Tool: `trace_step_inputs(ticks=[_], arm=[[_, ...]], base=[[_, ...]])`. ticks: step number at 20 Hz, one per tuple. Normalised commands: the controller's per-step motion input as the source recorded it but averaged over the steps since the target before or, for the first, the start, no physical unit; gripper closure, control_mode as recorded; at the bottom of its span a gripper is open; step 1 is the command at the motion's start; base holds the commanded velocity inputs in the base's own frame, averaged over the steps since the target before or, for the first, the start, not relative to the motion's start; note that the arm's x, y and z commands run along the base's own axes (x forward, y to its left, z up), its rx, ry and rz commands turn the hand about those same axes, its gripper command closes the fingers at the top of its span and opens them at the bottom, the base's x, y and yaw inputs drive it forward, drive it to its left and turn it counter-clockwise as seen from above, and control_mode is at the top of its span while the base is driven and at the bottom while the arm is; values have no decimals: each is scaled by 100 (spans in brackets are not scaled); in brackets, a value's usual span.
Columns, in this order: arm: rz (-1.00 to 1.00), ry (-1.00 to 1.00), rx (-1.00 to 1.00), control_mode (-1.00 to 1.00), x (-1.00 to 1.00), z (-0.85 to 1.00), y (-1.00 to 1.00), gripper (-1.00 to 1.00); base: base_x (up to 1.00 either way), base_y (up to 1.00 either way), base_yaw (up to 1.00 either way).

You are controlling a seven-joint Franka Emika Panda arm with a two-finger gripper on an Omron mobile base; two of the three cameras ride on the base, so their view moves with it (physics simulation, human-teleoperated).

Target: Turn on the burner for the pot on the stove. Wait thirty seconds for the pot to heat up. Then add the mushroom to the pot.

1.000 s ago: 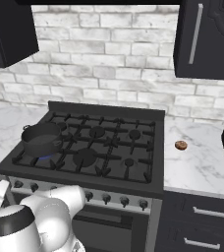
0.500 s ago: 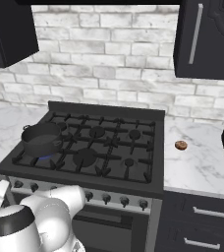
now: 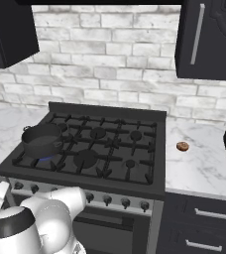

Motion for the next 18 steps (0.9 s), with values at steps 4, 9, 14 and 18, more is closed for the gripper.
trace_step_inputs(ticks=[4,9,14,18], arm=[[0,0,0,-100,0,0,0,100],[0,0,0,-100,0,0,0,100],[0,0,0,-100,0,0,0,100],[0,0,0,-100,0,0,0,100]], base=[[0,0,0],[0,0,0],[0,0,0],[0,0,0]])
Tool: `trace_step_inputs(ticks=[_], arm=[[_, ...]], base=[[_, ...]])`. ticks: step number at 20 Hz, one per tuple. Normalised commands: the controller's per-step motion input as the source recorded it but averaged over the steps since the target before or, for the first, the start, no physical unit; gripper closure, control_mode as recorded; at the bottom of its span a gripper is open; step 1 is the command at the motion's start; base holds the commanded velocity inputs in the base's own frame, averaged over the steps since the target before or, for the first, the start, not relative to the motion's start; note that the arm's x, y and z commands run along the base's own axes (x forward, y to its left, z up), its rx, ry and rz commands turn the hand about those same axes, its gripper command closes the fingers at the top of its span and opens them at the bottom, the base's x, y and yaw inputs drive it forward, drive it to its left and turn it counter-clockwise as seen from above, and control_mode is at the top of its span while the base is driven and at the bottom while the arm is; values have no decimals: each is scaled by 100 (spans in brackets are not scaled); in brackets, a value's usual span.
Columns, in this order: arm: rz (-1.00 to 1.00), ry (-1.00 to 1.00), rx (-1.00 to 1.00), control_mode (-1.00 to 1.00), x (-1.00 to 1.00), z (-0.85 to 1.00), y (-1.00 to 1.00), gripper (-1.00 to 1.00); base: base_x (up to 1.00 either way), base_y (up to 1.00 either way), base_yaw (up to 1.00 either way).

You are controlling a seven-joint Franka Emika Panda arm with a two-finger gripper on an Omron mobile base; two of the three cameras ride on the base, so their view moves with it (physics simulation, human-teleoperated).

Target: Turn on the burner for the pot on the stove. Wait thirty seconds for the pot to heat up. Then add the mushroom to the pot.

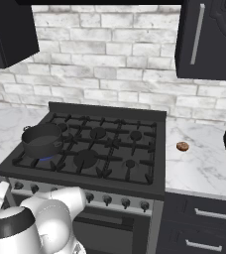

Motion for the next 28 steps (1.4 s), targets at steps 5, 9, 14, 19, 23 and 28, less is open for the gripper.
trace_step_inputs(ticks=[5,9,14,19,23,28], arm=[[0,0,0,-100,0,0,0,100],[0,0,0,-100,0,0,0,100],[0,0,0,-100,0,0,0,100],[0,0,0,-100,0,0,0,100],[0,0,0,-100,0,0,0,100],[0,0,0,-100,0,0,0,100]], base=[[0,0,0],[0,0,0],[0,0,0],[0,0,0],[0,0,0],[0,0,0]])
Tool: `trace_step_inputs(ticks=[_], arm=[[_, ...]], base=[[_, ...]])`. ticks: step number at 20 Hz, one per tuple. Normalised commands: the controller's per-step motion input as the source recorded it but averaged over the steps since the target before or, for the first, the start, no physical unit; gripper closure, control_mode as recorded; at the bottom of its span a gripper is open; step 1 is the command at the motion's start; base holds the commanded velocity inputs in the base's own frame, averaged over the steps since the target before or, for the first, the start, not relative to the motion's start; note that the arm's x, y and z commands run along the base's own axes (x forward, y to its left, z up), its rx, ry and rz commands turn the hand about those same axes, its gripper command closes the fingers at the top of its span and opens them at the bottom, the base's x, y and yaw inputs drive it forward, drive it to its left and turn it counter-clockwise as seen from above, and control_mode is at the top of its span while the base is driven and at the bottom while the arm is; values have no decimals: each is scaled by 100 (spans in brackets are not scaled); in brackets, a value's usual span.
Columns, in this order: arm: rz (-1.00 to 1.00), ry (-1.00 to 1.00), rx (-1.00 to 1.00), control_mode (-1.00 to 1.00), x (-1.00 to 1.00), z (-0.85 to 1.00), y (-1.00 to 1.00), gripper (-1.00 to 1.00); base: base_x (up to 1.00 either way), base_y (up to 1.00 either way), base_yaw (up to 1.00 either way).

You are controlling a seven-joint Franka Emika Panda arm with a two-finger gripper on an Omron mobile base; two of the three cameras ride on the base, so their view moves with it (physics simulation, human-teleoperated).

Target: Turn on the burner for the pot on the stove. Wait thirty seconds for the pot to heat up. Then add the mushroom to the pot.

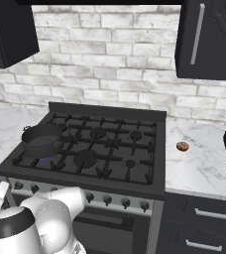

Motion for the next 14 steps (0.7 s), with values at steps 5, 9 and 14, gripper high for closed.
trace_step_inputs(ticks=[5,9,14], arm=[[0,0,0,-100,0,0,0,100],[0,0,0,-100,0,0,0,100],[0,0,0,-100,0,0,0,100]], base=[[0,0,0],[0,0,0],[0,0,0]])
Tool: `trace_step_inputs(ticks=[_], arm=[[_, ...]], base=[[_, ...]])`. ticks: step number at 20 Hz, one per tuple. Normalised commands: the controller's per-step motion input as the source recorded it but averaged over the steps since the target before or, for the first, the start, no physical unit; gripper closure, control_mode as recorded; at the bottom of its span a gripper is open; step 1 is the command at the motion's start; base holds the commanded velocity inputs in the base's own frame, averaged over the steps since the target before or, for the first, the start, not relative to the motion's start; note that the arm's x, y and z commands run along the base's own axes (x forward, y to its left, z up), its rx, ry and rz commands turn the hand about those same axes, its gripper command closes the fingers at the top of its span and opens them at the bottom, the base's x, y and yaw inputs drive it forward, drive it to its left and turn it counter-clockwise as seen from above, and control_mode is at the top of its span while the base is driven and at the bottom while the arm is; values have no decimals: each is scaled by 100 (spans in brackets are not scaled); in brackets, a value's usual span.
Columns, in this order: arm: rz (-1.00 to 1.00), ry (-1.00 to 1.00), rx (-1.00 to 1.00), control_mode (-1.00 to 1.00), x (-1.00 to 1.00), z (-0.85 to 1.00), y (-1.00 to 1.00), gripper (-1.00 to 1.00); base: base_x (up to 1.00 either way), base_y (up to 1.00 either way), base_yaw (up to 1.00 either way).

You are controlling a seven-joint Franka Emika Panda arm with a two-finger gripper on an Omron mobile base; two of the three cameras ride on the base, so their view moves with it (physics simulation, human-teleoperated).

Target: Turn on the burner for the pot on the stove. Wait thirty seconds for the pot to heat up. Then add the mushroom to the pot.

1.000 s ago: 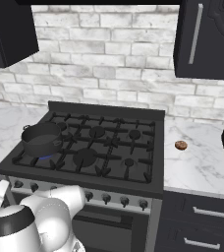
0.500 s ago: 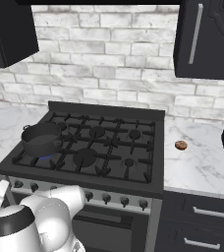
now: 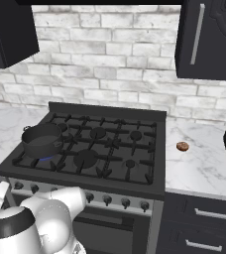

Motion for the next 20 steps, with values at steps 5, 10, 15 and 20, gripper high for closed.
trace_step_inputs(ticks=[5,10,15,20], arm=[[0,0,0,-100,0,0,0,100],[0,0,0,-100,0,0,0,100],[0,0,0,-100,0,0,0,100],[0,0,0,-100,0,0,0,100]], base=[[0,0,0],[0,0,0],[0,0,0],[0,0,0]])
